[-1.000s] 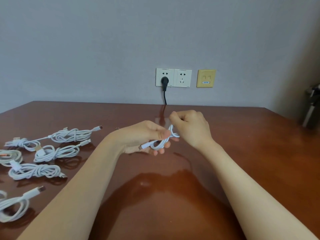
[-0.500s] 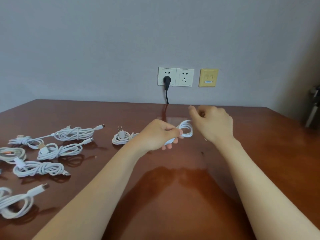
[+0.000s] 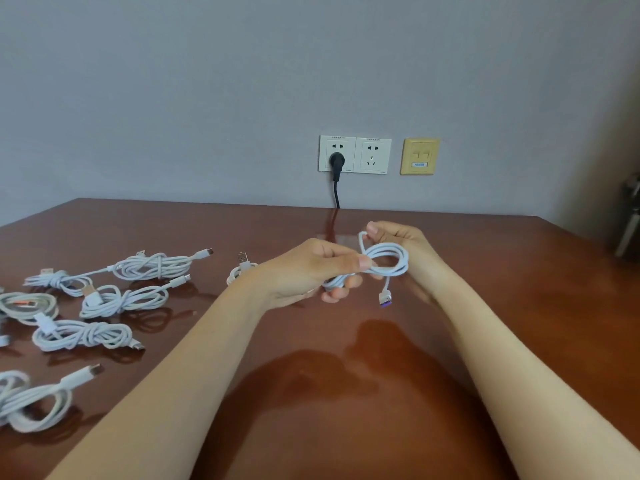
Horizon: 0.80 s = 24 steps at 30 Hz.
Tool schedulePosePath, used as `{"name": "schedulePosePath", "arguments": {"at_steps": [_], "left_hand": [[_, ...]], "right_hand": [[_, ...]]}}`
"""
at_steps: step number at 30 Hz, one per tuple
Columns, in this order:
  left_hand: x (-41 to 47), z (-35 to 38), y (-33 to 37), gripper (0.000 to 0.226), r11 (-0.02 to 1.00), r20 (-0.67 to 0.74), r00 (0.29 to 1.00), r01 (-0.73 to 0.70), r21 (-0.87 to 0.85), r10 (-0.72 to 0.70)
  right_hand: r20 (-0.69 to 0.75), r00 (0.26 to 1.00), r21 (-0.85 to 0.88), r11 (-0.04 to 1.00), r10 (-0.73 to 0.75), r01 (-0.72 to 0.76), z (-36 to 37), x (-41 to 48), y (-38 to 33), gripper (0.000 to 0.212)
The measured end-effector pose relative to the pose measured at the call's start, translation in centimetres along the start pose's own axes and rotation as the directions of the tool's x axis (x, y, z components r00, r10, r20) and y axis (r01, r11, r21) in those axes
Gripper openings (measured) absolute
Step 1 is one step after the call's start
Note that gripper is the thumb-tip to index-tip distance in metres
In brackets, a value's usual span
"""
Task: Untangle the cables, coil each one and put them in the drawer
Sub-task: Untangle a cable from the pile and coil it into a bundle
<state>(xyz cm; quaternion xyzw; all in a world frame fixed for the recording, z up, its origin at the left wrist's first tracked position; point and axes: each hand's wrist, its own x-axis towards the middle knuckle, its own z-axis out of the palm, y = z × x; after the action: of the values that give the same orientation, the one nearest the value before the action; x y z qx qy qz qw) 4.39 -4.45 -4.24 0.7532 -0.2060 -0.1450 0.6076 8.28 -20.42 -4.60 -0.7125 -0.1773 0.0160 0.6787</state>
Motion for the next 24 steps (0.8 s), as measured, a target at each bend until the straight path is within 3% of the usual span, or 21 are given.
{"name": "schedulePosePath", "arguments": {"at_steps": [6, 7, 9, 11, 13, 15, 17, 19, 22, 24], "left_hand": [[-0.4, -1.2, 1.0, 0.022, 0.969, -0.217, 0.953, -0.233, -0.077, 0.212], [-0.5, -1.8, 1.0, 0.025, 0.967, -0.269, 0.937, -0.247, -0.068, 0.221], [-0.6, -3.0, 0.8, 0.024, 0.972, -0.336, 0.916, -0.234, -0.002, 0.219], [-0.5, -4.1, 0.3, 0.022, 0.977, -0.373, 0.904, -0.209, 0.044, 0.21], [-0.3, -4.5, -0.4, 0.02, 0.983, -0.407, 0.896, -0.178, 0.046, 0.181], [0.0, -4.4, -0.9, 0.02, 0.987, -0.417, 0.895, -0.145, 0.062, 0.158], [0.2, -4.1, -1.2, 0.03, 0.991, -0.432, 0.892, -0.12, 0.06, 0.134], [0.3, -4.0, -1.1, 0.034, 0.993, -0.44, 0.891, -0.121, 0.0, 0.109], [0.4, -4.0, -0.7, 0.028, 0.989, -0.416, 0.906, -0.121, -0.086, 0.075], [0.3, -3.9, -0.8, 0.025, 0.99, -0.402, 0.913, -0.112, -0.089, 0.067]], "right_hand": [[0.088, 0.988, -0.011, 0.992, 0.126, -0.125, 3.9, 0.1, 0.0, 0.031], [0.095, 0.991, -0.032, 0.995, 0.095, -0.092, 4.5, 0.0, -0.3, 0.032], [0.071, 0.997, -0.248, 0.968, -0.023, 0.039, 5.2, -0.3, -0.6, 0.032], [0.028, 0.984, -0.576, 0.801, -0.177, 0.161, 5.3, -0.6, -0.8, 0.026], [0.05, 0.956, -0.829, 0.521, -0.29, 0.201, 5.5, -1.0, -1.2, 0.016], [0.165, 0.931, -0.958, 0.171, -0.324, 0.23, 5.6, -1.3, -0.9, 0.025], [0.241, 0.913, -0.969, -0.027, -0.33, 0.246, 6.1, -1.4, -0.7, 0.027], [0.283, 0.834, -0.958, -0.091, -0.473, 0.273, 6.1, -1.2, -0.7, 0.027], [0.293, 0.697, -0.948, -0.107, -0.654, 0.298, 5.8, -0.9, -0.7, 0.034], [0.343, 0.65, -0.922, -0.111, -0.679, 0.371, 5.6, -0.5, 0.0, 0.033]]}}
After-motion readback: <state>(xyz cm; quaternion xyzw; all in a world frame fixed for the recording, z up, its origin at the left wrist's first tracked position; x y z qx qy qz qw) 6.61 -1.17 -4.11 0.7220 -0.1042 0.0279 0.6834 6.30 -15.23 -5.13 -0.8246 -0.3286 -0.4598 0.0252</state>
